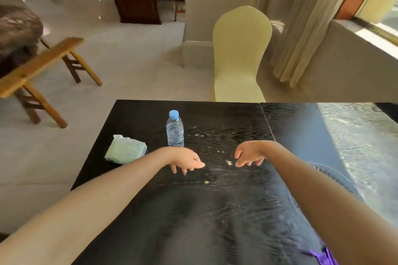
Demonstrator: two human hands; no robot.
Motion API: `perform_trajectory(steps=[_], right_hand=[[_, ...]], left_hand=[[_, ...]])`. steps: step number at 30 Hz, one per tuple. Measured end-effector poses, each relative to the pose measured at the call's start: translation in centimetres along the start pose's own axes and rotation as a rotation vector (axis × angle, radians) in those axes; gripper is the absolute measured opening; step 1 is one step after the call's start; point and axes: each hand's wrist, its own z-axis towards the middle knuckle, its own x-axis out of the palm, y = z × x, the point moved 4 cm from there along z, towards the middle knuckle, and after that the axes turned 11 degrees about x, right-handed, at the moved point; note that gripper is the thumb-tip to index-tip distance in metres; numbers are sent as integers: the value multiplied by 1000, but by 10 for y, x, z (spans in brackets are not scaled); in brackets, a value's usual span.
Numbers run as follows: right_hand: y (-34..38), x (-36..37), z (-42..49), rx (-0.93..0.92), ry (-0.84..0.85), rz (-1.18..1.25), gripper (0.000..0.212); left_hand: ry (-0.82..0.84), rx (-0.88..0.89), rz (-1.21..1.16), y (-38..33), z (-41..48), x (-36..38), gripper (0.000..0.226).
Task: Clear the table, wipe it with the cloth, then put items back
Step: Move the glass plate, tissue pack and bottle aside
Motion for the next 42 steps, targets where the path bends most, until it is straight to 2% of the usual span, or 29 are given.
perform_trajectory(steps=[4,8,12,14,17,20,24,30,35,42], right_hand=[[66,-2,27,-47,21,-37,51],[114,-2,59,-54,-40,-35,56],[149,-2,85,-41,-167,-11,78],[163,-4,94,-46,-217,86,87],[182,-13,103,-137,-314,287,85],[196,-18,109,-230,-376,459,76],[202,-15,122,-239,-392,551,68],[198,-9,129,-212,-418,582,73],[190,-2,116,-250,-460,586,68],[141,11,93,-244,-435,671,65]], left_hand=[[-69,-52,-21,65,-28,-23,50],[-162,-132,-137,132,-53,-40,46],[-287,-191,-160,189,-67,-53,45],[-430,-213,-50,216,-69,-63,51],[-569,-249,80,250,-66,-70,80],[-491,-234,239,270,-51,-67,105],[-365,-185,346,286,-21,-60,119],[-236,-174,544,299,8,-53,117],[-242,-202,544,302,16,-53,120],[-228,-242,525,280,21,-64,109]])
